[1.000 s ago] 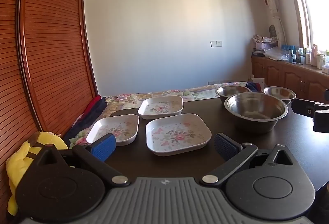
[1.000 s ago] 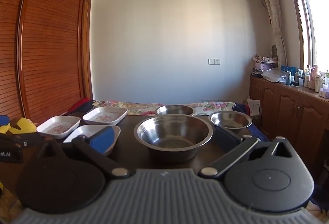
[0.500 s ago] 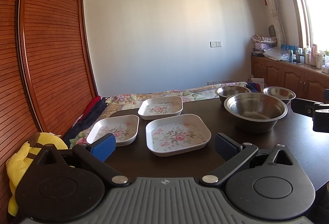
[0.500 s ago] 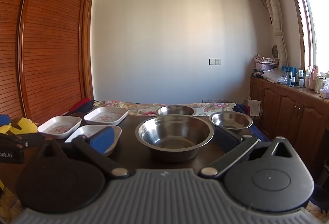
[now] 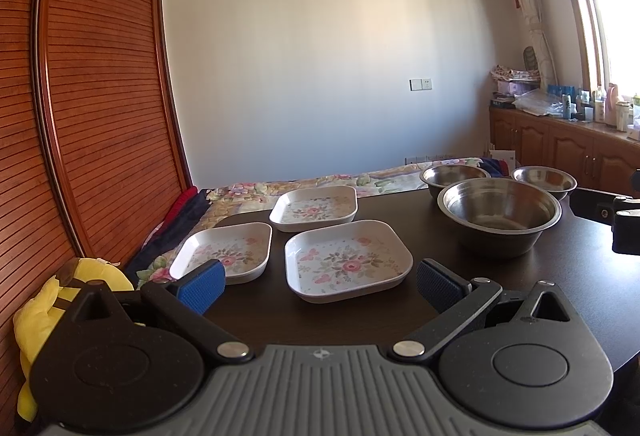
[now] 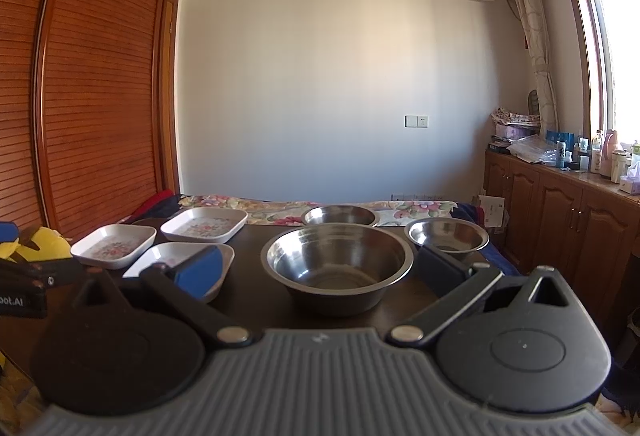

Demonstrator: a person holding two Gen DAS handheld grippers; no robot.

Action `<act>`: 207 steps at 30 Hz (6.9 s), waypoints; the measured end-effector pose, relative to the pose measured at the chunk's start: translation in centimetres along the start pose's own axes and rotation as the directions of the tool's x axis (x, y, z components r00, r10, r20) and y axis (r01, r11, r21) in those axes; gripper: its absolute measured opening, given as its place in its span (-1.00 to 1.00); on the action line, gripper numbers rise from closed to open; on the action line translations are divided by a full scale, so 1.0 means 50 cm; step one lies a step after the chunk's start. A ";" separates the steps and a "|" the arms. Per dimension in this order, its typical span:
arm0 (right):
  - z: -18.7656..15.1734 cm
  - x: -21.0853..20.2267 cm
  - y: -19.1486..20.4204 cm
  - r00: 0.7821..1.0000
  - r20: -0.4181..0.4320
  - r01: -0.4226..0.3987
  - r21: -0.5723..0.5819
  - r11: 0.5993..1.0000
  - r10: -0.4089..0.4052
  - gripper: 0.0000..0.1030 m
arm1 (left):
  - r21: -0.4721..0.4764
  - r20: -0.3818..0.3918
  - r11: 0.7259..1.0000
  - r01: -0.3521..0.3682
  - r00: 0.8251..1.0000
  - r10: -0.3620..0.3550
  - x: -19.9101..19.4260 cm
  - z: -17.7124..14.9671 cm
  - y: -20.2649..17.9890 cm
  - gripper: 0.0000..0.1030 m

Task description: Organize plates and bowls

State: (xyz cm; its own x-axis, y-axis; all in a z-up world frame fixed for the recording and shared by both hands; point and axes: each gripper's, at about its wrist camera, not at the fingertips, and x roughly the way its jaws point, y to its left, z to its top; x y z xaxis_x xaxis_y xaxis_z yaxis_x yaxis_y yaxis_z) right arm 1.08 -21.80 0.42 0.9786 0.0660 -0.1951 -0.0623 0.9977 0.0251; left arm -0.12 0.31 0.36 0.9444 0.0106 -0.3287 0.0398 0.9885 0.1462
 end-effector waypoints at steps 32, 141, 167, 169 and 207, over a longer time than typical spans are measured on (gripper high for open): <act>-0.001 0.000 -0.006 1.000 -0.001 0.001 -0.006 1.000 -0.001 1.00 | 0.007 0.014 1.000 0.005 1.000 -0.005 -0.004 0.003 -0.006 1.00; -0.048 0.340 0.183 0.902 -0.384 -0.230 -0.041 0.972 0.197 -0.38 | -0.145 -0.258 0.977 0.158 0.947 -0.191 0.377 -0.043 0.127 -0.61; -0.043 0.201 0.147 0.911 -0.314 -0.280 -0.001 0.960 0.266 -0.55 | -0.125 -0.201 0.979 0.160 0.962 -0.183 0.195 -0.054 0.106 -0.61; -0.047 0.187 0.147 0.912 -0.312 -0.281 -0.003 0.960 0.266 -0.55 | -0.119 -0.196 0.980 0.162 0.963 -0.183 0.183 -0.056 0.104 -0.61; -0.098 0.131 0.160 0.893 -0.353 -0.296 0.011 0.955 0.280 -0.55 | -0.128 -0.249 0.983 0.129 0.956 -0.158 0.180 -0.122 0.112 -0.60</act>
State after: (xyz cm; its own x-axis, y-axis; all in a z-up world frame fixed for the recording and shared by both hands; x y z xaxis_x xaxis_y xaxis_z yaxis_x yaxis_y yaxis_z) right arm 6.02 -13.33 -5.49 0.7866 0.3428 -0.5135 -0.3466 0.9335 0.0922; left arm 6.62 6.86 -7.47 0.8148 -0.1084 -0.5696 0.1194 0.9927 -0.0181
